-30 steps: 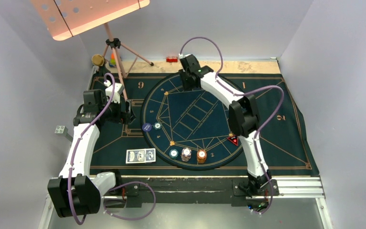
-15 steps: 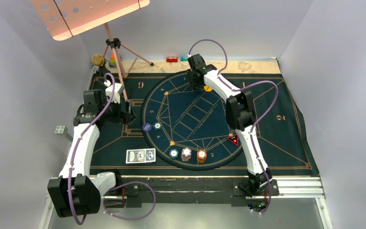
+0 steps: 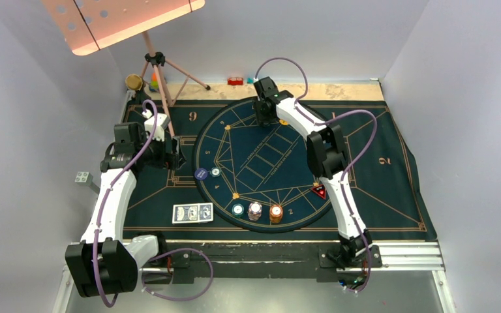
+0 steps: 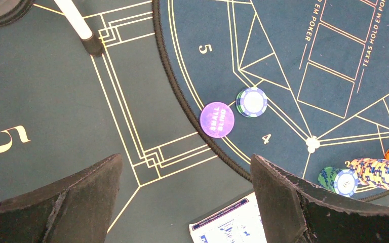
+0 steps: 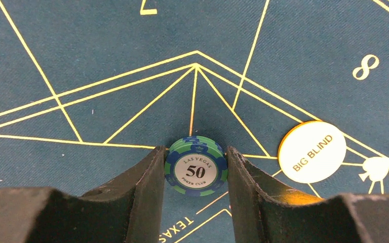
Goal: Distribute texas hold em gaming equipment
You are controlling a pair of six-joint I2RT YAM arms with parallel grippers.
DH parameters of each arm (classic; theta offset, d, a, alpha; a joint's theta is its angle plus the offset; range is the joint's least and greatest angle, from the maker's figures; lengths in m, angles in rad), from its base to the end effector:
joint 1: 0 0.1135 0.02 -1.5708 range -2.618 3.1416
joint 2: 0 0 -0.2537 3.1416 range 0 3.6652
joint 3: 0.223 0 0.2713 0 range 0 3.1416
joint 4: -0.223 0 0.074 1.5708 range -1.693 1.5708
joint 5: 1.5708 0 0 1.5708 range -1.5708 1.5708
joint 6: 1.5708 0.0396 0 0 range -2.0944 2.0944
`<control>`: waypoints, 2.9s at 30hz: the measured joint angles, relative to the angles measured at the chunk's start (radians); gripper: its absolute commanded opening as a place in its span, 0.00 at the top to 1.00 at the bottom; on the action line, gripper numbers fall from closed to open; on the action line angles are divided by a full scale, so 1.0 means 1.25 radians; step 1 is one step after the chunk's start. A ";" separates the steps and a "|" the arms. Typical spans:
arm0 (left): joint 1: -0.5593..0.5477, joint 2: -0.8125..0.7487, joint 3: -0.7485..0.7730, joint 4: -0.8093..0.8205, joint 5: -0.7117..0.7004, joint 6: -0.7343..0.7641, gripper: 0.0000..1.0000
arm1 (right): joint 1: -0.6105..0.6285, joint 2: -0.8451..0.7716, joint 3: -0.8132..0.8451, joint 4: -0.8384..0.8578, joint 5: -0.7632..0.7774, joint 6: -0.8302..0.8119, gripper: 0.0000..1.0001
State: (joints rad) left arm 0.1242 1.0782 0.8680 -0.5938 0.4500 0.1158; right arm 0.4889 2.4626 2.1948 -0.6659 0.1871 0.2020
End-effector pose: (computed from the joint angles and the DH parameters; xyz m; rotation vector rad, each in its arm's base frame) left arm 0.2476 0.0136 0.2615 0.2028 2.3020 -0.4118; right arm 0.4940 0.2544 0.1699 -0.2787 2.4665 0.0580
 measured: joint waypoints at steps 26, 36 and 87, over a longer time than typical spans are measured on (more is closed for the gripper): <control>0.000 -0.004 0.000 0.000 0.000 0.000 0.00 | 0.193 -0.367 -0.314 0.054 0.020 -0.005 0.22; 0.000 -0.004 0.000 0.000 0.000 0.000 0.00 | 0.418 -0.556 -0.651 0.105 -0.110 -0.006 0.15; 0.000 -0.004 0.000 0.000 -0.007 0.000 0.00 | 0.505 -0.469 -0.742 0.109 -0.200 -0.040 0.63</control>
State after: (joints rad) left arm 0.1242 1.0729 0.8680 -0.5934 0.4408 0.1158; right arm 1.1202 1.8763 1.2678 -0.5293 -0.0628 0.1520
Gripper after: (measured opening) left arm 0.995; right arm 0.469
